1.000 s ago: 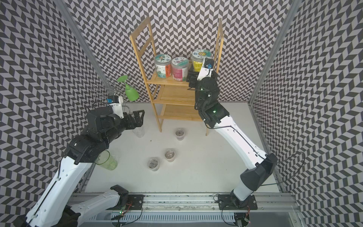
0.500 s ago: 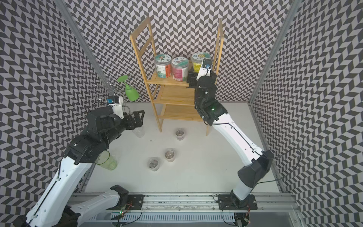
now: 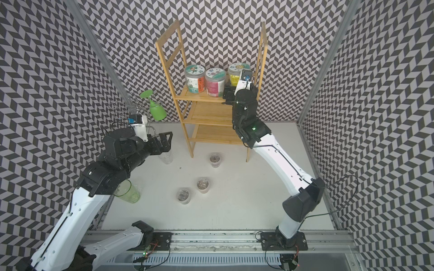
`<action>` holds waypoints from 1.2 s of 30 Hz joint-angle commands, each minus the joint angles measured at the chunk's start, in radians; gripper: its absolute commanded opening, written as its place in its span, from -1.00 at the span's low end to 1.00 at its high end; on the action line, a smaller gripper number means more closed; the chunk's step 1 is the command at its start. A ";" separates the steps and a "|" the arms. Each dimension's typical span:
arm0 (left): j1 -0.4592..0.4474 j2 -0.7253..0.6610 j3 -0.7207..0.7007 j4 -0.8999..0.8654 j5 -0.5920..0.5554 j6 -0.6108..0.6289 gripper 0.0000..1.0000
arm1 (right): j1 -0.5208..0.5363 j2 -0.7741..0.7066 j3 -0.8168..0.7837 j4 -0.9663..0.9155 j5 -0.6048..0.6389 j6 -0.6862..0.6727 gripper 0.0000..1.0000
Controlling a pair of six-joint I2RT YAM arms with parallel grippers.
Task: Place the seed container on the shelf
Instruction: Place the seed jar on the shelf.
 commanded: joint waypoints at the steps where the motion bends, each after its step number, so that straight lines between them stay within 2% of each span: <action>1: 0.006 -0.017 -0.008 0.025 -0.008 0.019 0.99 | -0.013 0.004 0.030 0.021 0.032 0.035 0.65; 16: 0.006 -0.028 -0.020 0.029 -0.016 0.025 0.99 | -0.013 0.011 0.036 -0.015 0.049 0.057 0.87; 36: -0.003 -0.048 -0.042 0.048 -0.023 0.036 0.99 | 0.017 0.019 0.079 -0.088 0.109 0.060 0.92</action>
